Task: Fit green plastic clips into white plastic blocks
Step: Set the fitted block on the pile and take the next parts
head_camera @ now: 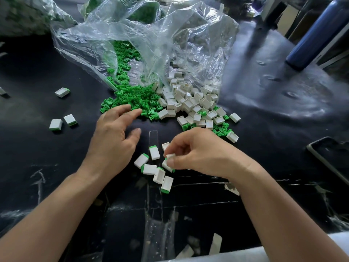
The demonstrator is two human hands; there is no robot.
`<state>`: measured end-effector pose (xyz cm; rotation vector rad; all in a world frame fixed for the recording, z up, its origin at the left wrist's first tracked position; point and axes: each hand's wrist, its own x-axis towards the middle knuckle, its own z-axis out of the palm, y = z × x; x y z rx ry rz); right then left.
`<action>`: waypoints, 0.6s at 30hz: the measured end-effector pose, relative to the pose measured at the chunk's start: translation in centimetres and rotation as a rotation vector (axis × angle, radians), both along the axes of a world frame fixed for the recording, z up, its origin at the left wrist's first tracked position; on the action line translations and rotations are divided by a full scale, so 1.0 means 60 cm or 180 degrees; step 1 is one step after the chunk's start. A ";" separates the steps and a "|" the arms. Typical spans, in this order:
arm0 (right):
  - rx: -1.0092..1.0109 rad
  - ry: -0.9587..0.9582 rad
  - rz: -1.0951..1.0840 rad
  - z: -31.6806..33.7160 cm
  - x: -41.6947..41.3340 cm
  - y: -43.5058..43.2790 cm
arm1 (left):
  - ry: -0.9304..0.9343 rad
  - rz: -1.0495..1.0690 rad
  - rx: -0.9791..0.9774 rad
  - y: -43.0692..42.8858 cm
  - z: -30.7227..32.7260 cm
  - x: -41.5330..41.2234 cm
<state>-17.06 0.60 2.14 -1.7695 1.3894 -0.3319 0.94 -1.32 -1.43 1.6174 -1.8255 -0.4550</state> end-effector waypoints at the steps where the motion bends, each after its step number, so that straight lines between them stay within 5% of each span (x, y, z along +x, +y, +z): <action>1: -0.0043 0.0119 0.0035 0.000 0.001 0.000 | -0.0109 -0.0044 0.0058 -0.001 -0.001 0.000; 11: -0.0449 0.0182 -0.0335 -0.001 -0.004 -0.006 | -0.1102 -0.0302 0.0543 -0.006 -0.017 -0.001; 18: -0.1398 0.0566 -0.1155 -0.022 -0.014 -0.028 | -0.0801 -0.0643 0.0117 0.010 -0.016 -0.011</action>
